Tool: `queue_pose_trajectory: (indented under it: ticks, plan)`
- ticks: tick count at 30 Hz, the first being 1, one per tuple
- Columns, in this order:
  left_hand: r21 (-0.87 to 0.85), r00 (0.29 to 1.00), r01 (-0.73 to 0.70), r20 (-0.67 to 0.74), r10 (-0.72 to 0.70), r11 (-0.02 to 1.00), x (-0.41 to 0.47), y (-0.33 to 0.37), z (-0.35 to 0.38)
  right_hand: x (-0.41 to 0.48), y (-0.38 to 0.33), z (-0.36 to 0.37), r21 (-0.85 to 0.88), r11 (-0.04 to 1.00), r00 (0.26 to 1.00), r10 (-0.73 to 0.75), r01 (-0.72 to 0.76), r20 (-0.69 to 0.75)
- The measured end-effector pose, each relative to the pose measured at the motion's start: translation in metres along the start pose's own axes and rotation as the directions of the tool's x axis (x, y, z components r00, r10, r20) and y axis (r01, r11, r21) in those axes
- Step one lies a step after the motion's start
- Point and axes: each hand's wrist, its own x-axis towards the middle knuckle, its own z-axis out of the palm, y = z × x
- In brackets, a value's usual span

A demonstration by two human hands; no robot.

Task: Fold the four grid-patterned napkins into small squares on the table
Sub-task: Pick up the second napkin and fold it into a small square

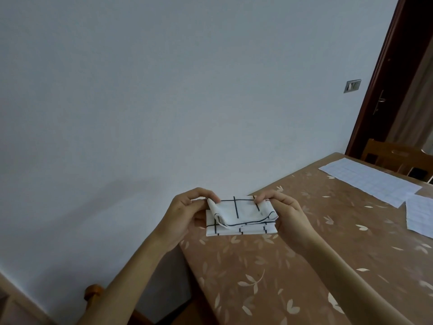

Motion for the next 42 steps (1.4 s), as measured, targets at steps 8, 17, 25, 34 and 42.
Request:
queue_pose_trajectory:
  ticks: [8,17,25,34,42]
  plan:
    - [-0.022,0.998,0.047,-0.044,-0.048,0.999,0.000,-0.004,0.001,-0.003,0.001,-0.007,-0.112,0.990,0.995,-0.074,0.081,0.070]
    - [0.233,0.980,-0.150,-0.094,0.176,0.961,0.002,-0.020,0.011,-0.005,0.007,0.001,-0.351,0.936,0.999,0.024,-0.034,-0.033]
    - [0.327,0.996,-0.084,0.050,0.072,0.941,0.000,-0.026,0.008,-0.001,0.014,0.001,-0.621,0.784,0.990,-0.091,0.004,-0.107]
    - [0.461,0.984,-0.005,0.160,-0.077,0.887,0.001,-0.035,0.024,-0.003,0.024,0.019,-0.807,0.556,0.967,-0.246,0.197,0.066]
    - [0.735,0.983,-0.173,0.171,0.066,0.656,-0.001,-0.041,0.040,-0.003,0.033,0.024,-0.961,0.097,0.835,-0.522,0.260,0.173]
